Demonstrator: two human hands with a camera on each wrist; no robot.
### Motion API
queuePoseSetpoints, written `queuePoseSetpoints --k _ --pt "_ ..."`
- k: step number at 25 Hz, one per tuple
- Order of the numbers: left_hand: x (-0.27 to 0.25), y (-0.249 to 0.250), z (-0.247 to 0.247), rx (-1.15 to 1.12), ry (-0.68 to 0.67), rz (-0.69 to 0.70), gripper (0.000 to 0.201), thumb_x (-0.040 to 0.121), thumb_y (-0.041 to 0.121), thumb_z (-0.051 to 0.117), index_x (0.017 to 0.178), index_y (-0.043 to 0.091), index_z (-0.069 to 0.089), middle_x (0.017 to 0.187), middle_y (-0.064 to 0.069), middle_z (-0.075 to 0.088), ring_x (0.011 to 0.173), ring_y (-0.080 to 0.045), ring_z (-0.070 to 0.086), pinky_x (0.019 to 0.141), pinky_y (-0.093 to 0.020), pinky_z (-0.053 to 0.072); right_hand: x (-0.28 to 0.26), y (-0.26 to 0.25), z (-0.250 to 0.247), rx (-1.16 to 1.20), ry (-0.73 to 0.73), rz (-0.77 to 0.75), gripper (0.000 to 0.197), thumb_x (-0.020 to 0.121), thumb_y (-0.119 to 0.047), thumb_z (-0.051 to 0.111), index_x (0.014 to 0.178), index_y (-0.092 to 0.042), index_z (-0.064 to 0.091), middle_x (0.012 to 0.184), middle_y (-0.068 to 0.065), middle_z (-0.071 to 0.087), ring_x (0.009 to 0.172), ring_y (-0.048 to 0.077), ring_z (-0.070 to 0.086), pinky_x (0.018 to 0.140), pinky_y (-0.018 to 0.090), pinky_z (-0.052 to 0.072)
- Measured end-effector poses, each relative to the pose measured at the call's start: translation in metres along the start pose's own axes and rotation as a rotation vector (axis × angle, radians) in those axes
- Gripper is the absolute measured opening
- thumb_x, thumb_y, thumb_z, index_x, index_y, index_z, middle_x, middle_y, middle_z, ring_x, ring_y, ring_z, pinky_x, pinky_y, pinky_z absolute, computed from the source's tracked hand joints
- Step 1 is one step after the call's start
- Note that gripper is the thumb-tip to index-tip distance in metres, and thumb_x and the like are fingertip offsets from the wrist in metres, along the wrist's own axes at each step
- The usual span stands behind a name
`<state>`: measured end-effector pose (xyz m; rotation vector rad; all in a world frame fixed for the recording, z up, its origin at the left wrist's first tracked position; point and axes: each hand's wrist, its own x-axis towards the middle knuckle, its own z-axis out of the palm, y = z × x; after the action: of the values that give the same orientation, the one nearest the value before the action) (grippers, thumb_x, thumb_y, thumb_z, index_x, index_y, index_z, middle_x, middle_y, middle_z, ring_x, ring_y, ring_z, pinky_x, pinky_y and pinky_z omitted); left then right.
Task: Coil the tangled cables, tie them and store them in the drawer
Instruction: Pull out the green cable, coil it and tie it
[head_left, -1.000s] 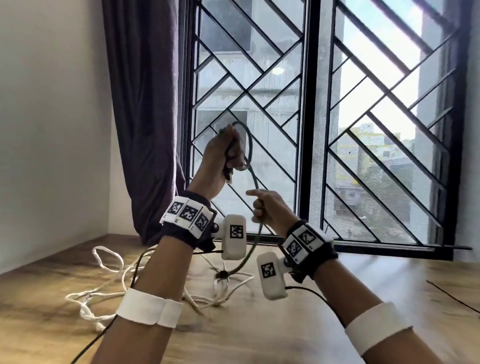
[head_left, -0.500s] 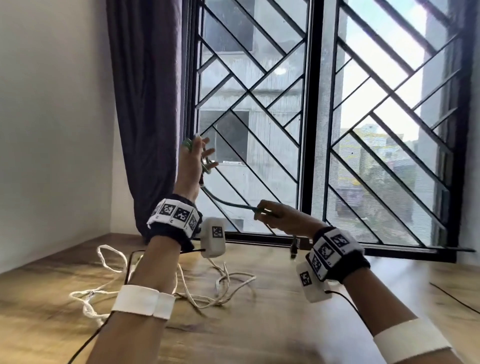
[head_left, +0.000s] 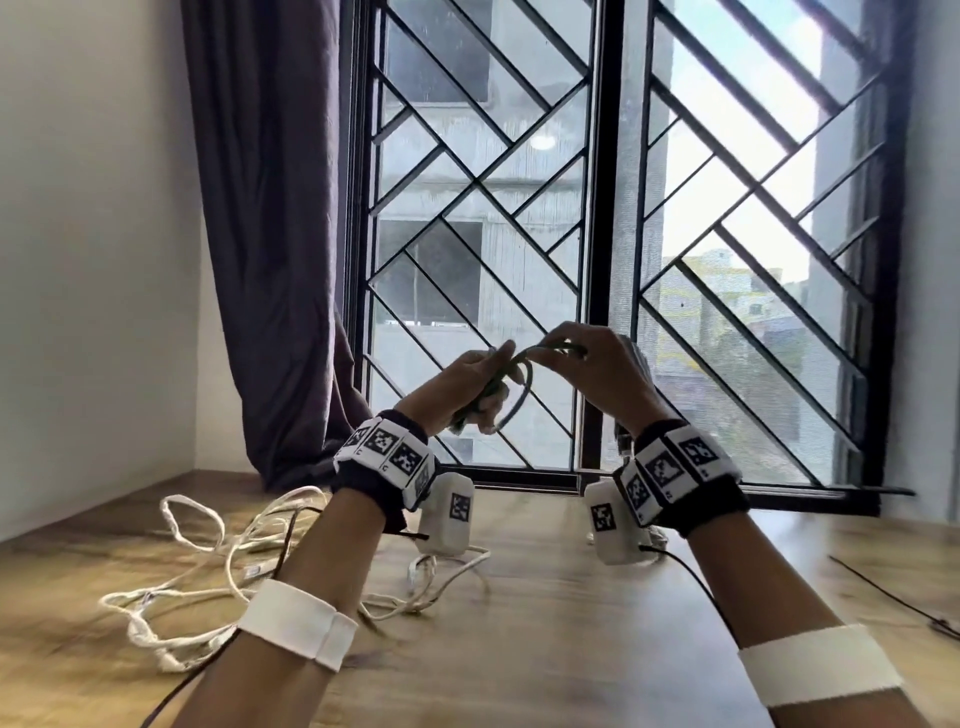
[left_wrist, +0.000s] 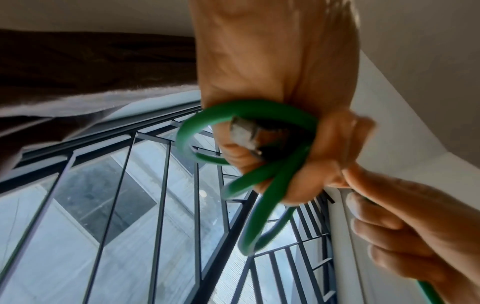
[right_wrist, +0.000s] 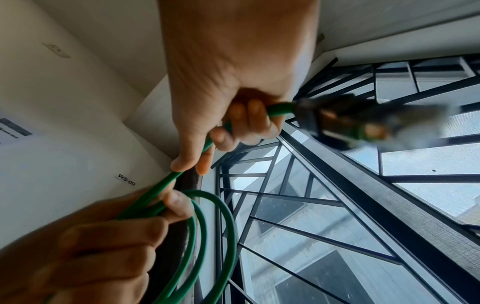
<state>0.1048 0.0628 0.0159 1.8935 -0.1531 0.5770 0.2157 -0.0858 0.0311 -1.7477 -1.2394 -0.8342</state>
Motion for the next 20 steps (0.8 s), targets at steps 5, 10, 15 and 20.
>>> queuePoseSetpoints --k 5,10,15,20 --pt "-0.006 0.008 0.013 -0.344 -0.374 -0.078 0.055 0.086 0.063 0.028 0.066 0.017 0.05 0.032 0.011 0.028 0.024 -0.002 0.023 0.034 -0.012 0.024 0.005 0.002 0.013 0.253 0.05 -0.087 0.01 0.079 -0.046 0.066 0.084 -0.038 0.066 0.085 -0.005 0.067 0.068 0.002 0.057 0.064 0.023 0.043" --pt "-0.005 0.007 0.02 -0.544 -0.469 0.003 0.036 0.086 0.039 0.059 0.059 0.019 0.046 0.029 0.01 0.032 0.022 -0.001 0.031 0.03 -0.012 0.029 -0.004 -0.014 0.027 0.986 -0.056 0.193 0.032 0.096 -0.033 0.047 0.093 -0.008 0.067 0.08 0.003 0.068 0.073 0.01 0.064 0.068 0.021 0.051" --pt "0.003 -0.001 0.026 -0.723 -0.214 0.065 0.042 0.084 0.044 0.053 0.053 0.017 0.046 0.029 0.008 0.034 0.022 -0.002 0.033 0.029 -0.014 0.03 -0.012 -0.019 0.061 1.054 0.061 0.501 0.052 0.095 -0.052 0.037 0.083 -0.012 0.066 0.058 0.002 0.057 0.049 0.015 0.052 0.05 0.025 0.043" --pt "0.009 -0.014 0.026 -0.584 -0.139 0.01 0.044 0.054 0.057 0.078 0.067 0.016 0.067 0.05 0.005 0.056 0.05 -0.014 0.062 0.061 -0.028 0.055 -0.011 -0.005 0.056 0.947 0.193 0.434 0.039 0.095 -0.04 0.047 0.065 -0.019 0.059 0.043 -0.005 0.036 0.034 0.004 0.03 0.033 0.016 0.025"
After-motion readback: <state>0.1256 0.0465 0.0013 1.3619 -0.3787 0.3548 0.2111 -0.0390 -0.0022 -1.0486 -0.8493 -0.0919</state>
